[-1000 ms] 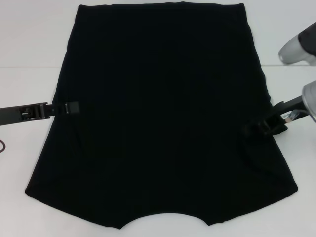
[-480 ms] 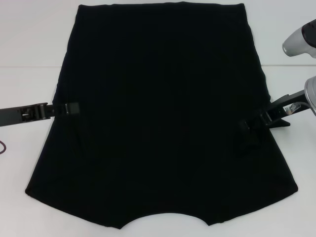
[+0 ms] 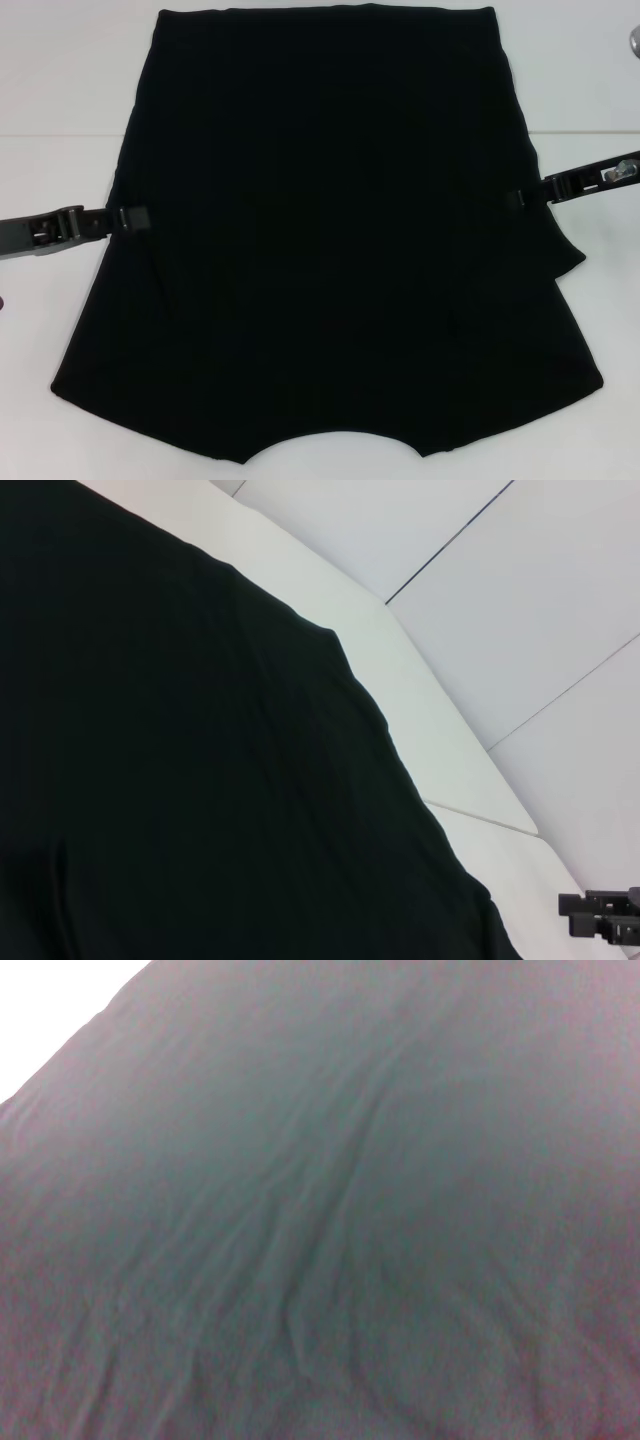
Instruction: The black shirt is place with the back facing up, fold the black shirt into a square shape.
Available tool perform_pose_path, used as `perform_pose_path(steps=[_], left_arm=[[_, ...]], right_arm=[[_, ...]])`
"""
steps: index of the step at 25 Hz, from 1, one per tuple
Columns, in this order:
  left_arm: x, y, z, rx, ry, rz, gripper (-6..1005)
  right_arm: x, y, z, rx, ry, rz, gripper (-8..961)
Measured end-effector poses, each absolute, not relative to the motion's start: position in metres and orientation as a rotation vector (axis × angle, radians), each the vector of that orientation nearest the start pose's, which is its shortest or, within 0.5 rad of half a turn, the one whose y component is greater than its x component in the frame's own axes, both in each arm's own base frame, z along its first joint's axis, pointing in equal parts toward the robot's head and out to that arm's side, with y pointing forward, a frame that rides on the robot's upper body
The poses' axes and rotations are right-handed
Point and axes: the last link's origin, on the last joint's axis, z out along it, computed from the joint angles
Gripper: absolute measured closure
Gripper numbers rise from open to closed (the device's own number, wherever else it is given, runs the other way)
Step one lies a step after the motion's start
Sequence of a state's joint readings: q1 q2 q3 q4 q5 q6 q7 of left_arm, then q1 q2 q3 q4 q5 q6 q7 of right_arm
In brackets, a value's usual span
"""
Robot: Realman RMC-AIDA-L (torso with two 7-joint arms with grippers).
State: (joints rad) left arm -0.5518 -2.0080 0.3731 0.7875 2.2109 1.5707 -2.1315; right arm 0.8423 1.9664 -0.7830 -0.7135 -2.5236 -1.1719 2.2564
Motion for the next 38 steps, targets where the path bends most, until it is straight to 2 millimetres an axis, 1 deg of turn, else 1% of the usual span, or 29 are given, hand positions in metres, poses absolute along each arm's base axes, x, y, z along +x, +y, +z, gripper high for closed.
perform_pose_path(steps=[3,6,9,11,12,14,17,18,19,22,25,29,34,37,38], left_arm=[[-0.301,0.348,0.080,-2.209,-1.548,-0.757,646],[-0.302,0.347,0.079,-2.193,-1.582,-0.757,646],[-0.307,0.342,0.077,-2.147,-1.710,-0.715,646],[-0.313,0.334,0.077,-2.128,-1.842,-0.615,646],[-0.313,0.332,0.078,-2.132,-1.863,-0.593,646],[-0.316,0.320,0.082,-2.145,-1.945,-0.509,645],[-0.319,0.306,0.093,-2.138,-1.987,-0.479,643],[-0.319,0.306,0.093,-2.138,-1.987,-0.479,643],[-0.323,0.300,0.098,-2.121,-2.001,-0.456,642],[-0.334,0.291,0.101,-2.061,-2.043,-0.343,640],[-0.341,0.291,0.099,-2.031,-2.044,-0.278,638],[-0.346,0.295,0.096,-1.998,-2.023,-0.276,635],[-0.351,0.296,0.093,-1.951,-2.058,-0.275,632],[-0.353,0.298,0.091,-1.920,-2.061,-0.274,543],[-0.354,0.298,0.091,-1.920,-2.062,-0.273,544]], right_arm=[[0.240,0.443,0.048,-2.322,1.202,0.028,353],[0.244,0.437,0.055,-2.308,1.314,0.023,353],[0.248,0.430,0.070,-2.266,1.469,0.073,353],[0.250,0.426,0.079,-2.245,1.551,0.134,354],[0.250,0.424,0.082,-2.242,1.581,0.161,354],[0.250,0.421,0.087,-2.238,1.623,0.201,354],[0.251,0.419,0.090,-2.227,1.654,0.225,354],[0.251,0.419,0.090,-2.223,1.660,0.227,355],[0.252,0.419,0.091,-2.219,1.665,0.227,356],[0.253,0.419,0.091,-2.210,1.670,0.230,358],[0.254,0.418,0.090,-2.210,1.673,0.231,358],[0.254,0.418,0.089,-2.215,1.670,0.230,358],[0.255,0.417,0.089,-2.215,1.674,0.231,358],[0.255,0.417,0.089,-2.217,1.677,0.230,358],[0.255,0.417,0.089,-2.218,1.678,0.230,358]])
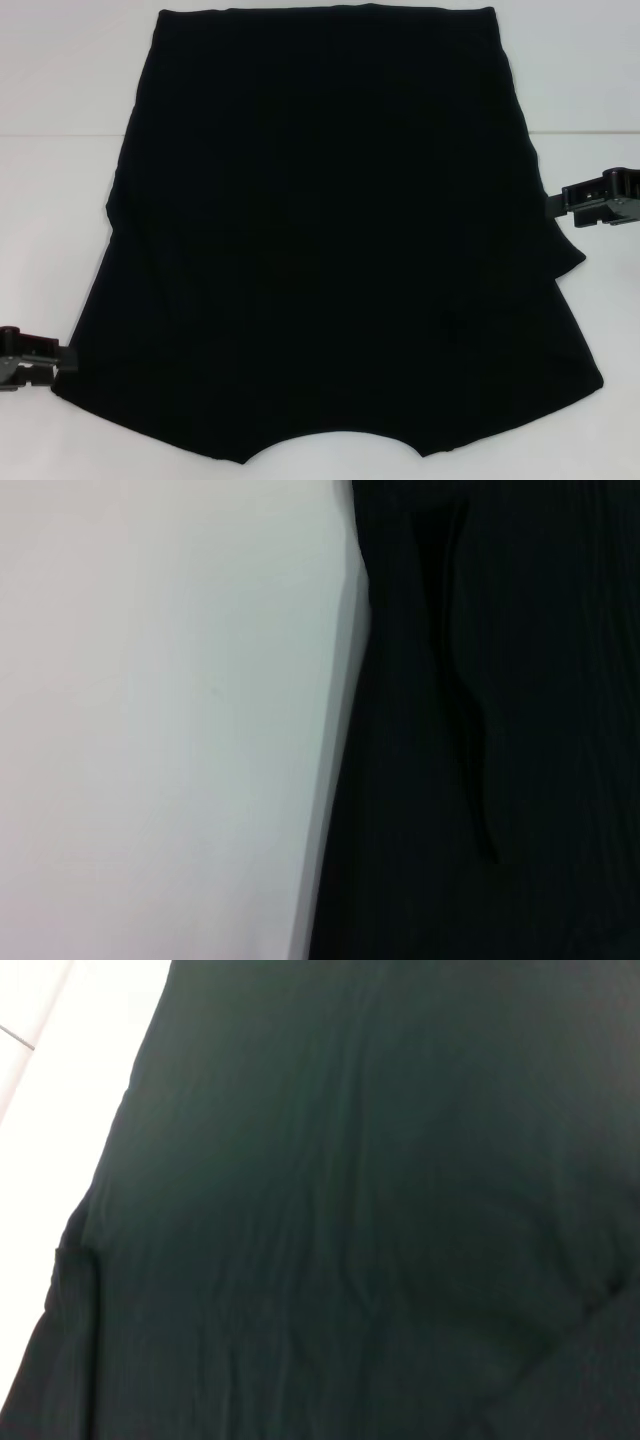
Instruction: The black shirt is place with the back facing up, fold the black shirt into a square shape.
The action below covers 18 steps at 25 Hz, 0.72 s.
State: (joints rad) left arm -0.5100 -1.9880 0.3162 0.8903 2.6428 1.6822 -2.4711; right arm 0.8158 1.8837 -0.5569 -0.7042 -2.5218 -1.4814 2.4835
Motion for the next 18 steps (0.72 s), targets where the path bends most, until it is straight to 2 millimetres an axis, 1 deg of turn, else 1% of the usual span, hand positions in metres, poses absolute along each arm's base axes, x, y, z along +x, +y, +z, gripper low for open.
perform_pose_path(steps=[9,18], left_arm=[[-0.365,0.299,0.083,2.301,2.603,0.286,550],[-0.367,0.300,0.078,2.296,2.616,0.275,549]], right_arm=[[0.255,0.416,0.089,-2.219,1.678,0.230,358],[0.256,0.416,0.089,-2.217,1.681,0.229,357]])
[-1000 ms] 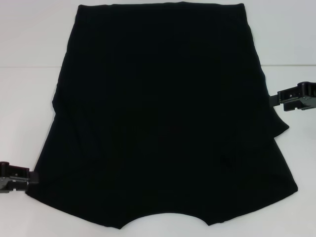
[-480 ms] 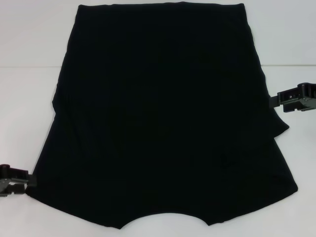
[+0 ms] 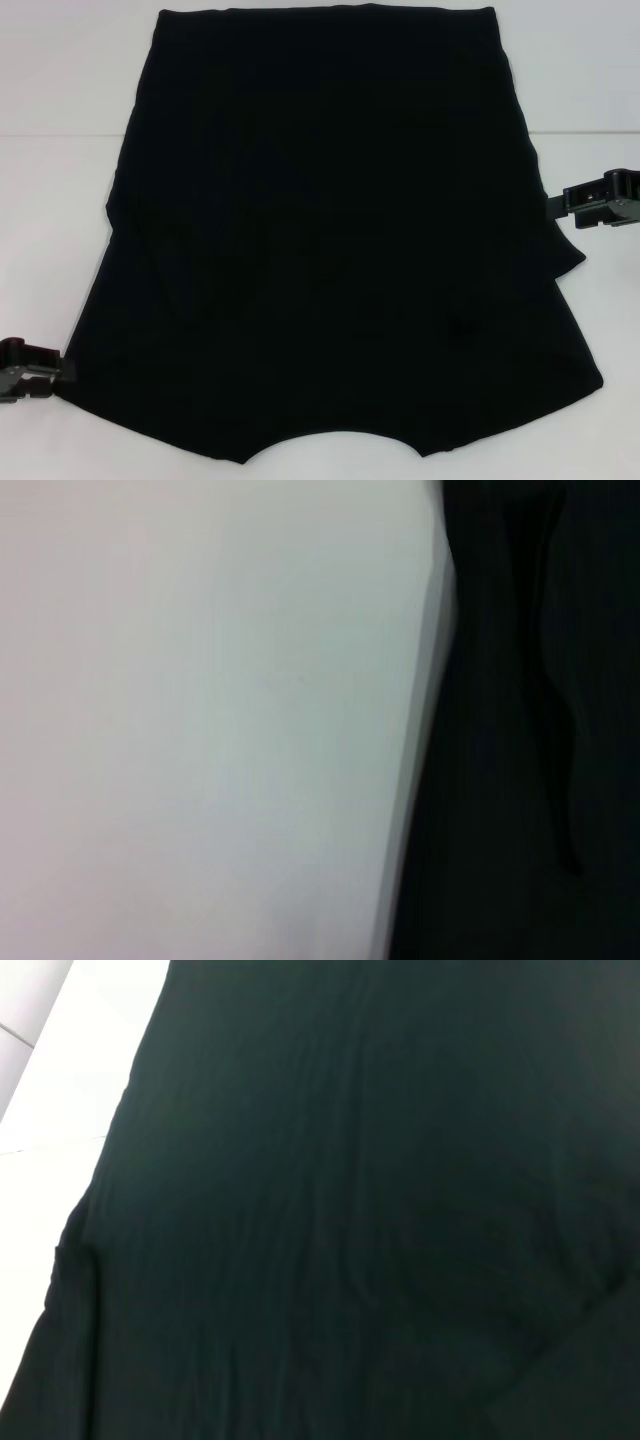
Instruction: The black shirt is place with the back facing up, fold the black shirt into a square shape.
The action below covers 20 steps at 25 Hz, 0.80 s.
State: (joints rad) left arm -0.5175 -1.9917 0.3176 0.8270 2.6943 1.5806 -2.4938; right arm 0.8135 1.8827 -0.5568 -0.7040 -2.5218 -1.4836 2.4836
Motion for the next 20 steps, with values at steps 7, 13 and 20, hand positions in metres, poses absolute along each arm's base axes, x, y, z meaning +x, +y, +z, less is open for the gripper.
perform_pose_path(steps=[7,13,20], left_arm=[[-0.368,0.302,0.075,2.297,2.624,0.271,549],[-0.367,0.305,0.070,2.305,2.616,0.250,549],[-0.358,0.311,0.066,2.308,2.575,0.284,550]], right_arm=[[0.257,0.415,0.089,-2.217,1.683,0.227,357],[0.258,0.415,0.089,-2.215,1.685,0.227,357],[0.259,0.414,0.090,-2.211,1.688,0.225,357]])
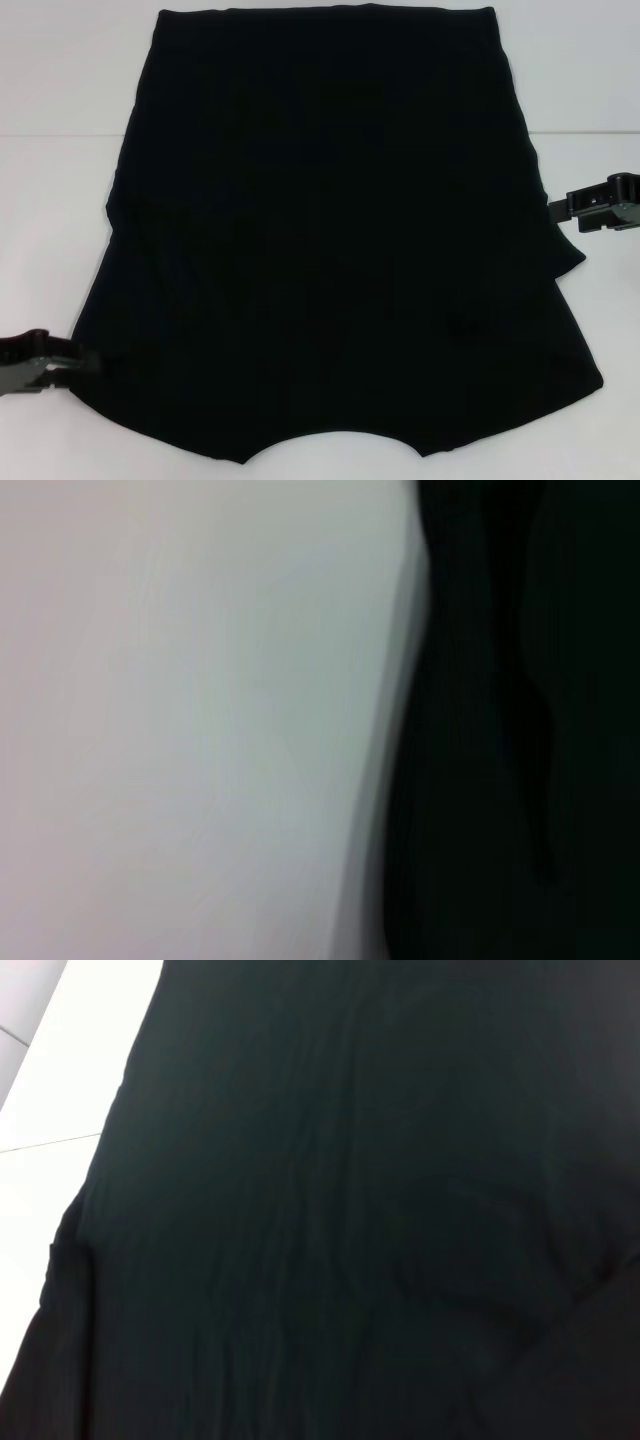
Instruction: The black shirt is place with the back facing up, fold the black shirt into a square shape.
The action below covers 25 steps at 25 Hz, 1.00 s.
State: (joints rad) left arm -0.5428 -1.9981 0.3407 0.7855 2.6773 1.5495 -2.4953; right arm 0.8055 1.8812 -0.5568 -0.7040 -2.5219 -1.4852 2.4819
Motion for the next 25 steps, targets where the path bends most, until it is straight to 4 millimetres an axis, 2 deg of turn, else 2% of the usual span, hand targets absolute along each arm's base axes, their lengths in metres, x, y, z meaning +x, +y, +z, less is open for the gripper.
perform_pose_path(steps=[5,13,18,20,25], left_arm=[[-0.3515,0.3154,0.0632,2.319,2.544,0.311,549],[-0.3524,0.3164,0.0635,2.313,2.569,0.295,549],[-0.3511,0.3167,0.0633,2.324,2.553,0.288,585],[-0.3509,0.3171,0.0640,2.328,2.550,0.294,786],[-0.3502,0.3179,0.0652,2.331,2.546,0.300,927]], right_arm=[[0.2600,0.4131,0.0901,-2.211,1.689,0.224,357],[0.2602,0.4121,0.0904,-2.215,1.690,0.222,357],[0.2598,0.4103,0.0913,-2.225,1.693,0.217,357],[0.2608,0.4096,0.0917,-2.223,1.696,0.216,358],[0.2629,0.4072,0.0920,-2.224,1.706,0.213,358]])
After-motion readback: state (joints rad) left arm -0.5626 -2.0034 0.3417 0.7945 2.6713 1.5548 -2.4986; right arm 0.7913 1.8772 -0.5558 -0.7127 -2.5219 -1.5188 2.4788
